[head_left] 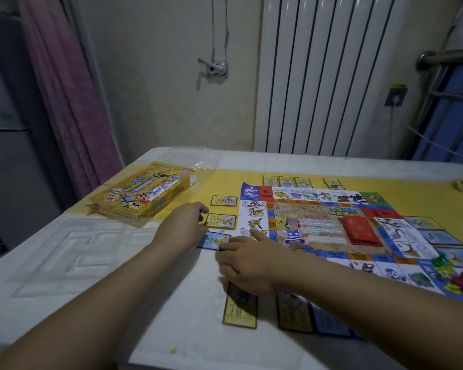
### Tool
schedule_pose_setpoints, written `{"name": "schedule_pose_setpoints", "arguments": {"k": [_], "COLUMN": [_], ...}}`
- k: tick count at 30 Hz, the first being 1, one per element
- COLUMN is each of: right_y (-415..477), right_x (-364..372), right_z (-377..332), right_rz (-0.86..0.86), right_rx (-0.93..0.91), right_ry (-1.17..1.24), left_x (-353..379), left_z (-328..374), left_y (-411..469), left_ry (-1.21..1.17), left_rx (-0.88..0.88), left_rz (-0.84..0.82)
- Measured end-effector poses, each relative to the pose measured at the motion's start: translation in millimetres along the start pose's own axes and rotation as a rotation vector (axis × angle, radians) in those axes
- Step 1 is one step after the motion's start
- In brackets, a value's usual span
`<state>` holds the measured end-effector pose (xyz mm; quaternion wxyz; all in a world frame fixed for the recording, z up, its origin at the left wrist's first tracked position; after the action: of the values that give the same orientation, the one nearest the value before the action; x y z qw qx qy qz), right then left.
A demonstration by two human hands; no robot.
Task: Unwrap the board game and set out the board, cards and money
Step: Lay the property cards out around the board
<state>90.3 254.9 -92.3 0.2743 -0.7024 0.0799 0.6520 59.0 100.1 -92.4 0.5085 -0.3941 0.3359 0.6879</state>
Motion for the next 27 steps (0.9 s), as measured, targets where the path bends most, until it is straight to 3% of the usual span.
{"name": "schedule_pose_setpoints", "arguments": {"k": [2,8,21,24,27], "right_y": [1,1,-1,-7,-20], "right_x": [0,2,3,-8,-35], "right_z": [0,5,10,9,15], "right_rz": [-0.003,0.02,0.036,0.098,0.342], "right_rx": [0.01,0.049,0.052,0.066,0.121], "right_ry": [0.005,0.014,0.025,0.064,0.274], "left_x": [-3,3,6,-4,-20], "left_z": [-4,-13,-11,-5,7], "left_y": [-3,-23,-29,-27,-29], "left_ry": [0.081,0.326,0.347,0.047,-0.808], "left_rx": [0.056,0.251,0.321,0.255,-0.09], "left_rz": [0.011,-0.158,-0.12,-0.131,-0.275]}}
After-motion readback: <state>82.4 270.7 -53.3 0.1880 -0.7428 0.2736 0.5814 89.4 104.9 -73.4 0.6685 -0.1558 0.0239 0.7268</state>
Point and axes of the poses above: each hand's wrist, its own y-axis towards the middle knuckle, its own x-axis out of the palm, z = x × y, the point moved 2 cm from there along y, towards the middle knuckle, and after that the axes turned 11 degrees about -x, right-handed, at the moved point
